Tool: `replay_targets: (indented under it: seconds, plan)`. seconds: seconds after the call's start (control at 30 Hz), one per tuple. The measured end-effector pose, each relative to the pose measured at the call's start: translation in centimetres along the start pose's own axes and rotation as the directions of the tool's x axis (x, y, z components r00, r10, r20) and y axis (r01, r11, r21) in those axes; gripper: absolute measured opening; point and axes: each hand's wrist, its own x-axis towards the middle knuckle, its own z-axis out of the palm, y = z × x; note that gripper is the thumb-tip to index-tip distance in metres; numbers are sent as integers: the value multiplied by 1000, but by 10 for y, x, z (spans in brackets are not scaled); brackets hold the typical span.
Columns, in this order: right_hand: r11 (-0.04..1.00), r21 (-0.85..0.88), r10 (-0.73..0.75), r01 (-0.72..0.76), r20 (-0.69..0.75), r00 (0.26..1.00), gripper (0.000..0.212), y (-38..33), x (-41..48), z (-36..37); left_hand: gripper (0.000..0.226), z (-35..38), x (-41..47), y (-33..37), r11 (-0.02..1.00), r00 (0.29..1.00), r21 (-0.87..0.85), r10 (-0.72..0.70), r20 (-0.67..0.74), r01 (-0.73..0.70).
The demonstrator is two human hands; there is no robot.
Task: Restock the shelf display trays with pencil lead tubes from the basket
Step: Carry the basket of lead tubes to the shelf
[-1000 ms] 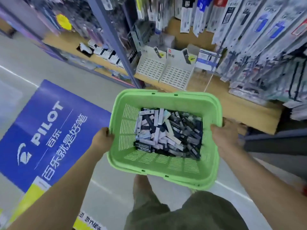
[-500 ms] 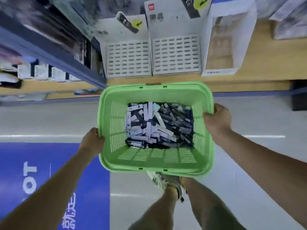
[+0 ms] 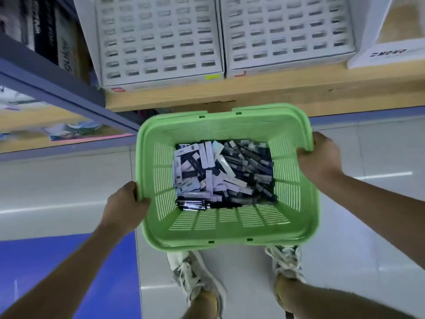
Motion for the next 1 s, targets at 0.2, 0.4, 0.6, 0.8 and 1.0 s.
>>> replay_targets:
  seconds: [0.2, 0.4, 0.6, 0.8, 1.0]
  plan:
    - [987, -111, -109, 114, 45, 993, 30, 1, -3, 2, 38, -40, 1, 29, 663, 970, 710, 198, 138, -237]
    - [670, -593, -510, 447, 70, 857, 79, -30, 28, -16, 26, -29, 10, 77, 414, 810, 858, 586, 5, -305]
    - [131, -648, -811, 750, 365, 458, 49, -72, 34, 8, 23, 44, 53, 112, 35, 598, 799, 684, 419, -600]
    - [185, -393, -561, 901, 710, 425, 14, -88, 7, 87, 27, 92, 86, 112, 250, 710, 760, 605, 360, -600]
    - [628, -416, -334, 658, 619, 711, 29, -61, 48, 156, 65, 117, 84, 92, 670, 842, 536, 513, 167, -515]
